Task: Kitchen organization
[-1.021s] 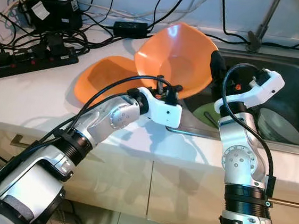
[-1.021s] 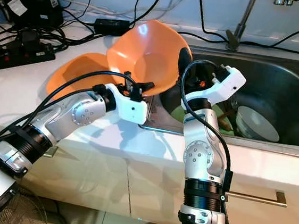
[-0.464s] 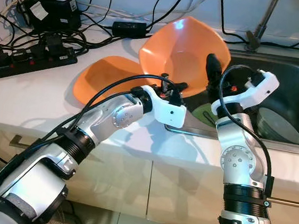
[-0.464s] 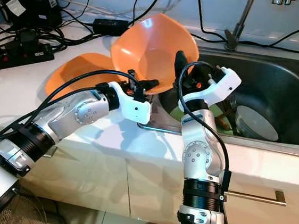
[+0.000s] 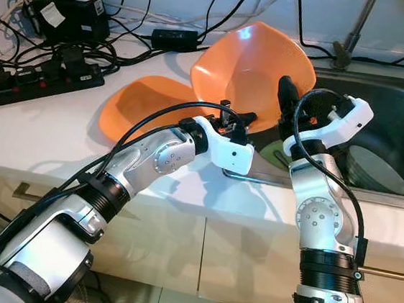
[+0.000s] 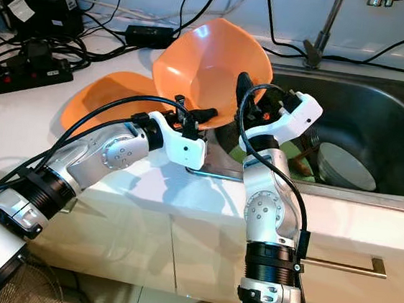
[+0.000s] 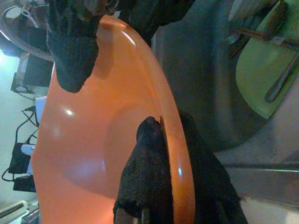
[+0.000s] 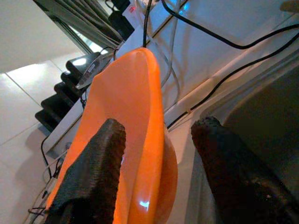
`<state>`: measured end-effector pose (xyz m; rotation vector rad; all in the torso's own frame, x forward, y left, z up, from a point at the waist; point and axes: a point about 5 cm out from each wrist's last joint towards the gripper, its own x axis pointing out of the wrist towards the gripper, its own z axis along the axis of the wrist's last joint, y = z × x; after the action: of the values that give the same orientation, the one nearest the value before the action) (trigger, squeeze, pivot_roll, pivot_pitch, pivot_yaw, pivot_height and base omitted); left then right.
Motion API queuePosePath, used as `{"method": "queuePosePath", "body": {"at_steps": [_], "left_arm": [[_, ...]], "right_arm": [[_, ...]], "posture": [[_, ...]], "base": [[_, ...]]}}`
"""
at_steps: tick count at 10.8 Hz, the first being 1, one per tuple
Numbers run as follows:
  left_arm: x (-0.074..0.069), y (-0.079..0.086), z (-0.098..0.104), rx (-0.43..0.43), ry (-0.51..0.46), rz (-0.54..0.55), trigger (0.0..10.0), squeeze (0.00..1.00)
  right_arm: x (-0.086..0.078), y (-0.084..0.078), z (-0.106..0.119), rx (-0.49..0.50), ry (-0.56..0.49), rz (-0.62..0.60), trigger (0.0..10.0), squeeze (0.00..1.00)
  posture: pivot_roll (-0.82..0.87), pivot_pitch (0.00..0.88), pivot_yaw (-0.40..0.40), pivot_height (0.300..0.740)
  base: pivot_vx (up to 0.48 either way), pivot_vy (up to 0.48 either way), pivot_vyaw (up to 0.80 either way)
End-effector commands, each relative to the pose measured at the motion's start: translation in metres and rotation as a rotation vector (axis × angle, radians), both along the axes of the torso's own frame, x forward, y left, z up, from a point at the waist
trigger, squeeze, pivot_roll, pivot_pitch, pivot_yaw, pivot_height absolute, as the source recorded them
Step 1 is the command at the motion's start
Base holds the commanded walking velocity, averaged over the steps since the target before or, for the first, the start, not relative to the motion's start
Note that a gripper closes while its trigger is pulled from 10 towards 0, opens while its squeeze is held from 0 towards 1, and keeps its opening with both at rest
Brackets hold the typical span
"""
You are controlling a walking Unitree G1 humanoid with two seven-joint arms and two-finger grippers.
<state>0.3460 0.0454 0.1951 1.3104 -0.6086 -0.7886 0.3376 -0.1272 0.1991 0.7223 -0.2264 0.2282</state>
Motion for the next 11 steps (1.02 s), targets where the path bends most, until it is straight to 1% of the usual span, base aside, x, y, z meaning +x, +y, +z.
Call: {"method": "queuePosePath", "body": {"at_steps": [1, 8, 9, 10, 11], "left_arm": [[-0.0005, -0.0017, 0.0096, -0.018, -0.05, -0.015, 10.0, 0.0], [0.0011, 0.0011, 0.0076, 0.009, -0.074, -0.002, 10.0, 0.0], [0.0011, 0.001, 0.0078, 0.005, -0.073, -0.001, 10.0, 0.09], [0.0009, 0.001, 0.0077, -0.005, -0.063, -0.003, 10.0, 1.0], [0.0006, 0.0009, 0.0077, -0.008, -0.061, -0.004, 10.0, 1.0]], "right_arm": [[0.001, 0.0033, 0.0011, -0.009, 0.0, 0.01, 0.0, 0.0], [0.0012, 0.0039, 0.0, -0.007, 0.005, 0.008, 0.0, 0.0], [0.0012, 0.0041, -0.0002, -0.007, 0.005, 0.008, 0.0, 0.0], [0.0014, 0.0036, -0.0011, -0.009, 0.008, 0.004, 0.0, 0.0], [0.0013, 0.0031, -0.0019, -0.009, 0.011, -0.002, 0.0, 0.0]], "posture": [[0.02, 0.004, 0.07, 0.74], [0.02, 0.0, 0.068, 0.74], [0.02, 0.0, 0.069, 0.74], [0.02, 0.0, 0.069, 0.74], [0.02, 0.002, 0.07, 0.74]], "base": [[0.0, 0.0, 0.0], [0.0, 0.0, 0.0], [0.0, 0.0, 0.0], [0.0, 0.0, 0.0], [0.0, 0.0, 0.0]]}}
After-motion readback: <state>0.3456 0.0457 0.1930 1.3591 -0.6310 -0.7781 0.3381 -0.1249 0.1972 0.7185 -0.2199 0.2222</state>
